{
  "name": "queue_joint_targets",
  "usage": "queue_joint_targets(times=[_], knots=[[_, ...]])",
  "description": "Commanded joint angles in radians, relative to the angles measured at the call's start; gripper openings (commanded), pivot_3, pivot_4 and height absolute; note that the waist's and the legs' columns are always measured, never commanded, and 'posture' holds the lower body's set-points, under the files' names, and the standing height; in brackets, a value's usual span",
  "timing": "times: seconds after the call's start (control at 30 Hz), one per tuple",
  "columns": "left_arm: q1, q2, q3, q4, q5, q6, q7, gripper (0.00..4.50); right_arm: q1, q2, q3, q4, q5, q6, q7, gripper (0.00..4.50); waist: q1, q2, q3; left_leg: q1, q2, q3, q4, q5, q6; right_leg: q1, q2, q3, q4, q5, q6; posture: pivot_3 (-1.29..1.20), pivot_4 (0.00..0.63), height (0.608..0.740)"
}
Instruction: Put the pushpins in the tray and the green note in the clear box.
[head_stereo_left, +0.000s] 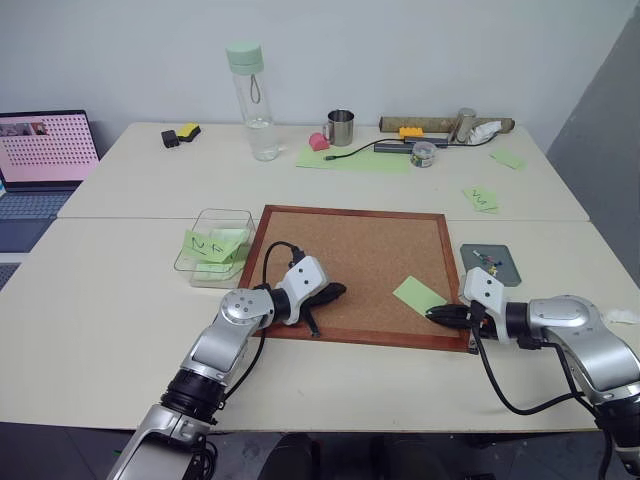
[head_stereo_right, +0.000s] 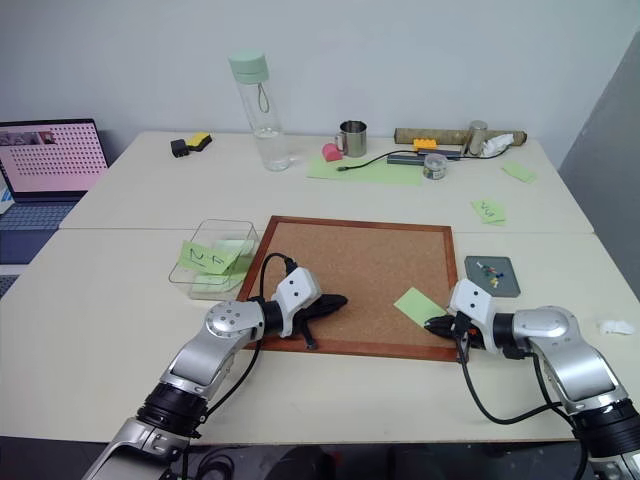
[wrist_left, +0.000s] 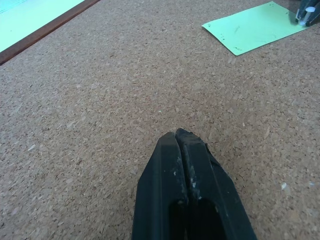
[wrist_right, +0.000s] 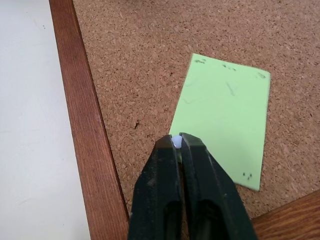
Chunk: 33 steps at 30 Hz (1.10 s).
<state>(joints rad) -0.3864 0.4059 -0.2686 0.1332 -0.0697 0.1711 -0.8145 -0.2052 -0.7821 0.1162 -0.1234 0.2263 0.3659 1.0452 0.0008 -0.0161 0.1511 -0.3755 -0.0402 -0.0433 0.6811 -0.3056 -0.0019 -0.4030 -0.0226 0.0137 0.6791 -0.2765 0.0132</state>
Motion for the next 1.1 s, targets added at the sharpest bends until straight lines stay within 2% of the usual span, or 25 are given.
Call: queue_joint_targets(times=[0.03,0.27,0.37,0.47,0.53,0.6,0.73,0.83,1.0,1.1], knots=[[0.026,0.014,-0.003,0.03,0.024,0.033,0.007,0.0,-0.003,-0.015,-0.055,-0.05,0.038,-0.011,0.012,0.01,0.0,0.0,0.0,0.0,0.0,0.0,0.0,0.0,0.0,0.0,0.0,0.0,0.0,0.0,0.0,0.0,0.15,0.74],[0.039,-0.004,0.026,0.008,-0.014,0.079,0.024,0.0,-0.052,-0.048,-0.112,-0.17,0.099,0.036,0.013,0.01,-0.001,0.0,0.0,0.0,0.0,0.0,0.0,0.0,0.0,0.0,0.0,0.0,0.0,0.0,0.0,0.0,0.15,0.74],[0.044,-0.022,0.074,-0.039,-0.078,0.143,0.036,0.0,-0.073,-0.06,-0.118,-0.19,0.095,0.03,0.008,0.01,-0.001,0.0,0.0,0.0,0.0,0.0,0.0,0.0,0.0,0.0,0.0,0.0,0.0,0.0,0.0,0.0,0.15,0.74],[0.066,-0.038,0.145,-0.149,-0.209,0.258,0.018,0.41,-0.097,-0.056,-0.112,-0.19,0.067,-0.001,-0.011,0.0,-0.002,-0.001,0.001,-0.001,0.0,0.0,0.0,0.0,0.0,-0.001,0.0,0.0,0.0,0.0,0.0,0.0,0.15,0.74],[0.086,-0.066,0.219,-0.252,-0.37,0.402,0.021,0.68,-0.115,-0.048,-0.104,-0.186,0.043,-0.028,-0.027,0.0,-0.004,-0.001,0.001,-0.002,0.0,0.0,0.0,0.0,0.0,-0.002,0.0,0.0,0.0,0.0,0.0,0.0,0.15,0.74],[0.108,-0.104,0.291,-0.34,-0.537,0.544,0.053,0.84,-0.127,-0.045,-0.09,-0.178,0.015,-0.065,-0.034,0.0,-0.003,-0.001,0.002,-0.002,0.0,-0.001,0.0,0.0,0.0,-0.002,0.0,-0.001,0.0,0.0,0.0,0.0,0.15,0.74],[0.153,-0.189,0.358,-0.443,-0.76,0.737,0.153,1.6,-0.157,-0.024,-0.069,-0.171,-0.019,-0.116,-0.047,0.0,0.001,-0.002,0.002,-0.004,0.0,-0.002,0.001,0.0,-0.001,-0.002,0.0,-0.002,-0.001,0.0,0.0,0.0,0.15,0.74],[0.142,-0.257,0.387,-0.45,-0.852,0.791,0.231,2.1,-0.178,-0.012,-0.053,-0.168,-0.034,-0.138,-0.049,0.0,0.001,-0.003,0.003,-0.004,0.0,-0.002,0.001,0.001,-0.001,-0.002,0.0,-0.002,-0.001,0.0,0.0,0.0,0.15,0.74],[0.066,-0.391,0.396,-0.361,-0.894,0.791,0.365,3.01,-0.233,0.0,-0.026,-0.188,-0.047,-0.137,-0.04,0.0,0.002,-0.004,0.003,-0.004,0.0,-0.003,0.001,0.001,-0.002,-0.002,0.0,-0.002,-0.001,0.0,0.0,0.0,0.15,0.74],[0.021,-0.445,0.392,-0.294,-0.881,0.765,0.399,3.01,-0.254,0.002,-0.012,-0.218,-0.043,-0.111,-0.039,0.0,0.004,-0.004,0.003,-0.004,0.0,-0.002,0.001,0.003,-0.005,-0.002,0.0,-0.002,-0.001,0.0,0.0,0.0,0.15,0.74]])
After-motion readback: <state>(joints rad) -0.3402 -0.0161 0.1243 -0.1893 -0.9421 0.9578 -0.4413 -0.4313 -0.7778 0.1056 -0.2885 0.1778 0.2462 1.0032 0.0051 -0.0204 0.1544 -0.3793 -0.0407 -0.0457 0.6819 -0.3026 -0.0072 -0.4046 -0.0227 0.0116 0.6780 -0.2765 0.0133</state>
